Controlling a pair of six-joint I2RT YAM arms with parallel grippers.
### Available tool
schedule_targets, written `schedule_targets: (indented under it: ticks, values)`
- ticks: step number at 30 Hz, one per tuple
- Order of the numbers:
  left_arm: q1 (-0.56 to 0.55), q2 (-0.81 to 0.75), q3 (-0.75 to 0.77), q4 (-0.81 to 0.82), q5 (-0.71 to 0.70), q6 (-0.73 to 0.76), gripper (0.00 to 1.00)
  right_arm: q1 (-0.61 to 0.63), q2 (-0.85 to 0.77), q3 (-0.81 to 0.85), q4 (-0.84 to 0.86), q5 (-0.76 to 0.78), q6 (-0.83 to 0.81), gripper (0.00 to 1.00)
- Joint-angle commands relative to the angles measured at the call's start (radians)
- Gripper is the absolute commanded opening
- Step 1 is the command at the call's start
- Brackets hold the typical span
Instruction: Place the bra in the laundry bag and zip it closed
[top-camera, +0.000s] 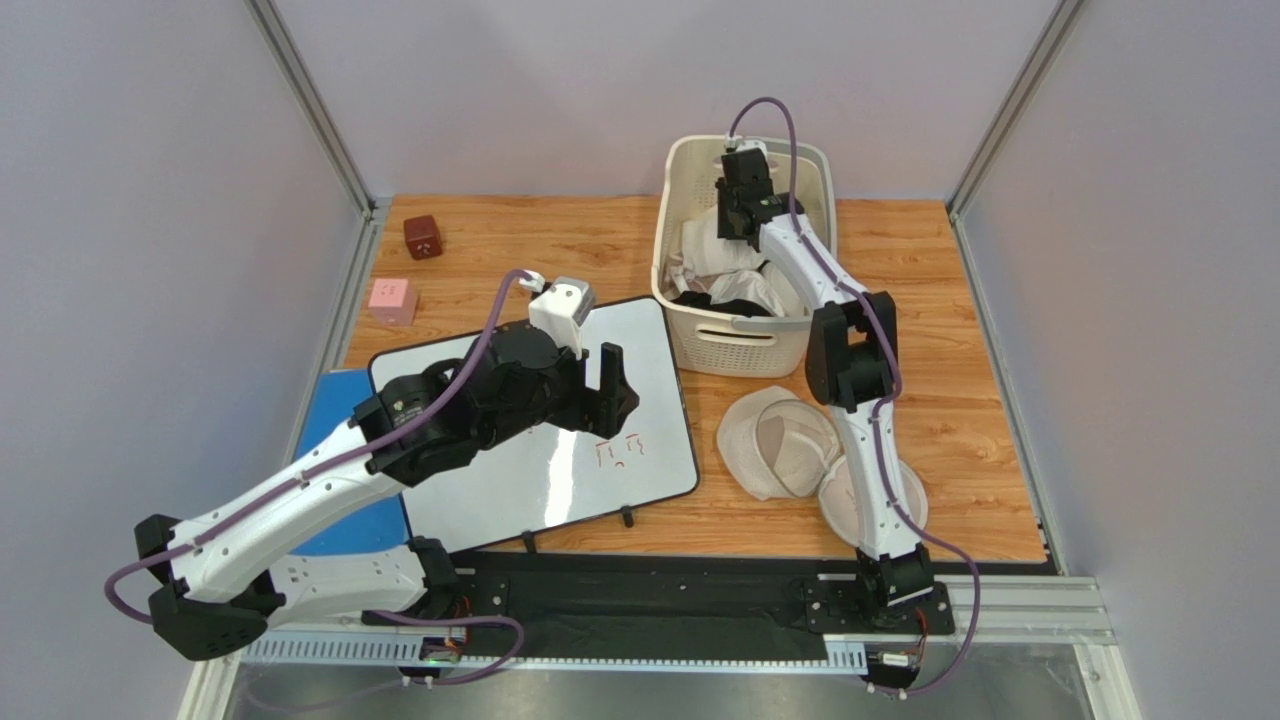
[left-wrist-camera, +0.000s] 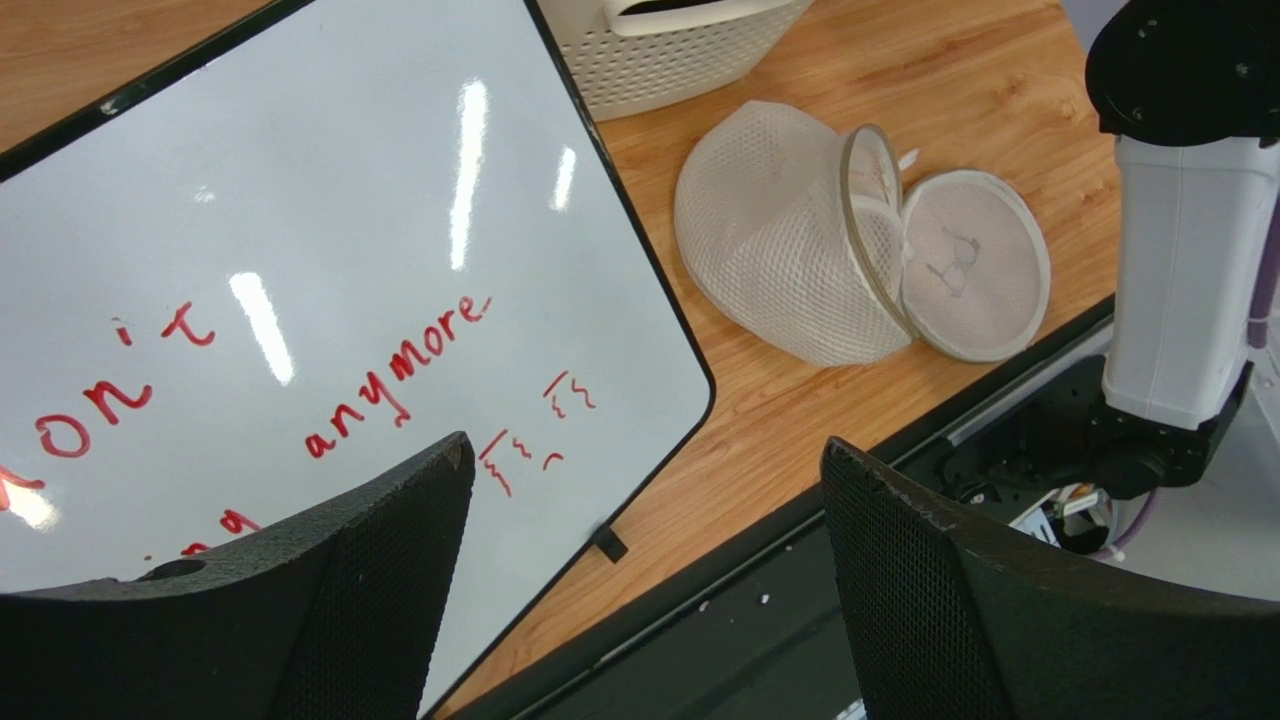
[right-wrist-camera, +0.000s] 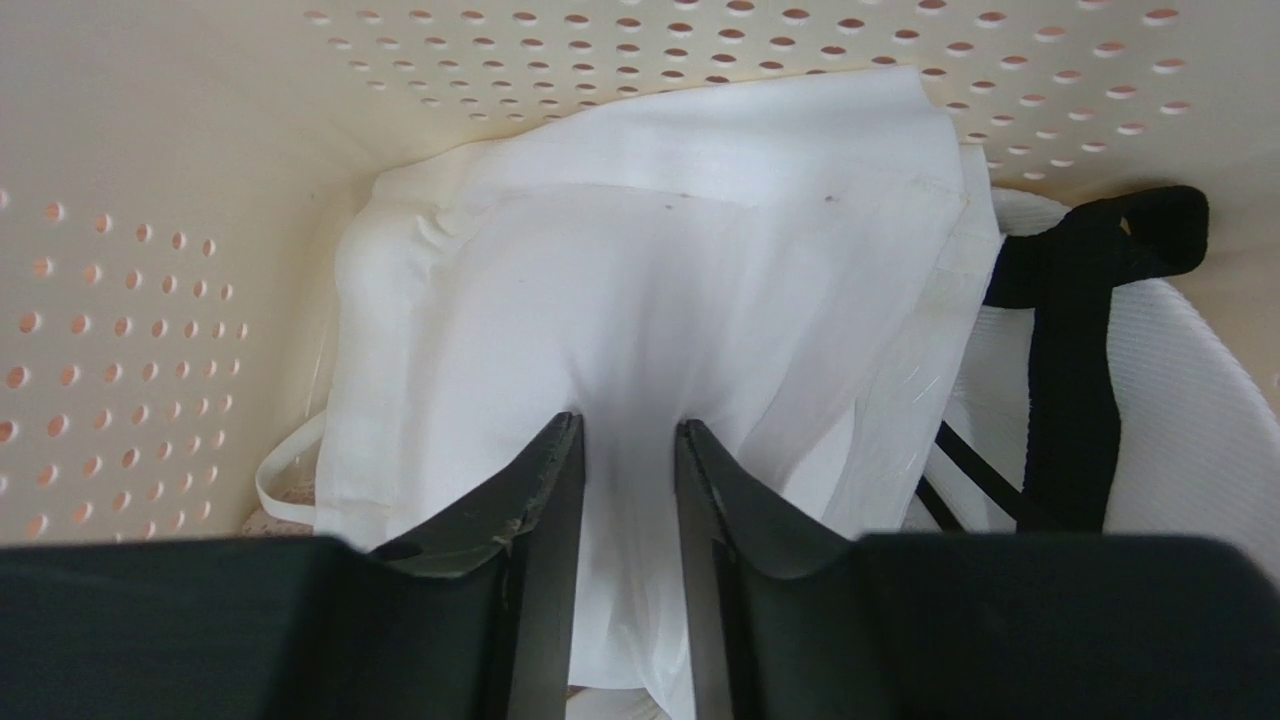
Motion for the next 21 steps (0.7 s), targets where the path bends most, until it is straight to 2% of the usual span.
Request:
schedule_targets:
  ticks: [1,2,5,21]
  values:
    - [0.001,-0.007,0.025,0.045,0.025,-0.030,0.90,0.001,-0.006,0.035,0.020,-0.035,-0.007,0.22]
    - [0.001,-0.007,0.024,0.048,0.029,-0.037,0.90,0.001,-0.015,0.038,0.023,-0.038,-0.004,0.14]
    - [0.001,-0.009,0.020,0.056,0.040,-0.045,0.89,0.001,-0.059,0.044,0.023,-0.041,0.008,0.00]
    - [0.001,-0.033,-0.009,0.083,0.077,-0.068,0.89,0.001,-0.381,0.021,-0.032,-0.035,0.050,0.00]
